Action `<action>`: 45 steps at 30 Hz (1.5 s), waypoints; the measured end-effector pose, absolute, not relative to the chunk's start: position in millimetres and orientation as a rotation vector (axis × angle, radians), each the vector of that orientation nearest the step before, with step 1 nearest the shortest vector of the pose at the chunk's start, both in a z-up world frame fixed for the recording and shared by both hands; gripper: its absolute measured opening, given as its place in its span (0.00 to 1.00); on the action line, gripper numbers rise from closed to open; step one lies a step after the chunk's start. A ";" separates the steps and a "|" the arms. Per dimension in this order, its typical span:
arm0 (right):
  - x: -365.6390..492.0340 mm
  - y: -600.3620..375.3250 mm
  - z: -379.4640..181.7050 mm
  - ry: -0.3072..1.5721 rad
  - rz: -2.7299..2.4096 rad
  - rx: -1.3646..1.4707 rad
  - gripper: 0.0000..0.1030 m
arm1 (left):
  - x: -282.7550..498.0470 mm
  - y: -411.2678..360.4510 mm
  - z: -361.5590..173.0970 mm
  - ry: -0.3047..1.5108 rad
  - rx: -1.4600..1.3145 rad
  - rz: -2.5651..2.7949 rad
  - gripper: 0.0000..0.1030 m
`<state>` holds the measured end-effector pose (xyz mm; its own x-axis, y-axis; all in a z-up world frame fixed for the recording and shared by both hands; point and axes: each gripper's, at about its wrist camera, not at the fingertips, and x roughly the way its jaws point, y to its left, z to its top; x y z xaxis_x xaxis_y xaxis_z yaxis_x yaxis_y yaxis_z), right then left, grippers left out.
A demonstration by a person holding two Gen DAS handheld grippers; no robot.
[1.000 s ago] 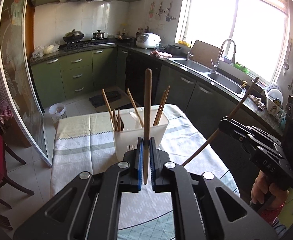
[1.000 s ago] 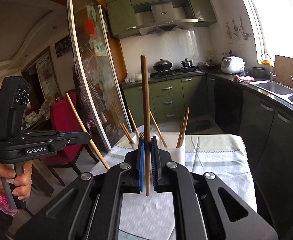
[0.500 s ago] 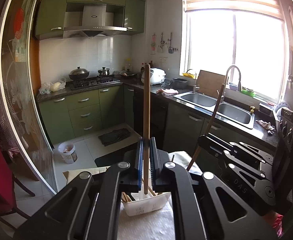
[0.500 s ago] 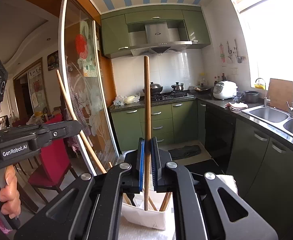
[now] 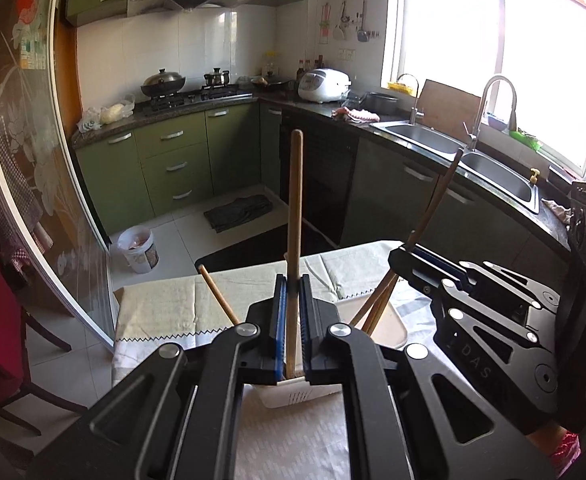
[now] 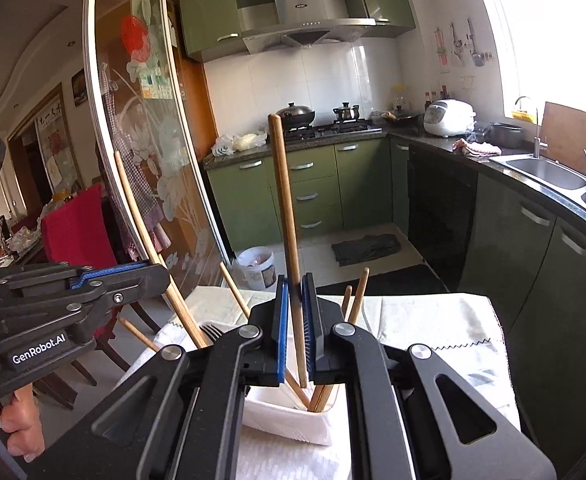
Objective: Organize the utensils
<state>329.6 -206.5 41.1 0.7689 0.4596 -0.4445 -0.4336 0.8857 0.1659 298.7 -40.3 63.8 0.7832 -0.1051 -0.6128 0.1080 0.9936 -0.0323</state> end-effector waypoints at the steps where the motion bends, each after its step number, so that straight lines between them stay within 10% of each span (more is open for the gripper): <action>1: 328.8 -205.8 34.4 0.506 0.483 0.050 0.07 | 300.3 -41.6 58.2 0.675 0.005 -0.114 0.06; 9: 325.7 -196.2 2.6 0.580 0.489 0.012 0.13 | 309.8 -43.1 28.6 0.739 -0.007 -0.114 0.09; 17: 279.4 -215.5 13.5 0.509 0.494 0.011 0.28 | 271.2 -35.5 44.1 0.618 -0.032 -0.097 0.54; 23: 195.6 -245.5 2.6 0.455 0.480 -0.014 0.46 | 190.8 -26.3 35.0 0.502 -0.003 -0.040 0.80; 27: 139.1 -270.8 -17.1 0.439 0.479 0.011 0.82 | 133.6 -16.4 12.9 0.490 -0.035 -0.029 0.93; 29: 112.2 -283.2 -24.8 0.413 0.470 0.035 0.96 | 103.6 -11.9 6.2 0.460 -0.035 0.007 0.93; 45: 0.7 -307.7 -20.2 0.302 0.354 0.010 0.96 | -10.0 -25.5 25.7 0.361 -0.026 0.043 0.93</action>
<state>0.7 -307.7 -20.2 0.8936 0.3433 -0.2891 -0.3403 0.9382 0.0624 -10.0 -25.5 25.7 0.9346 0.0370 -0.3537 -0.0462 0.9988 -0.0176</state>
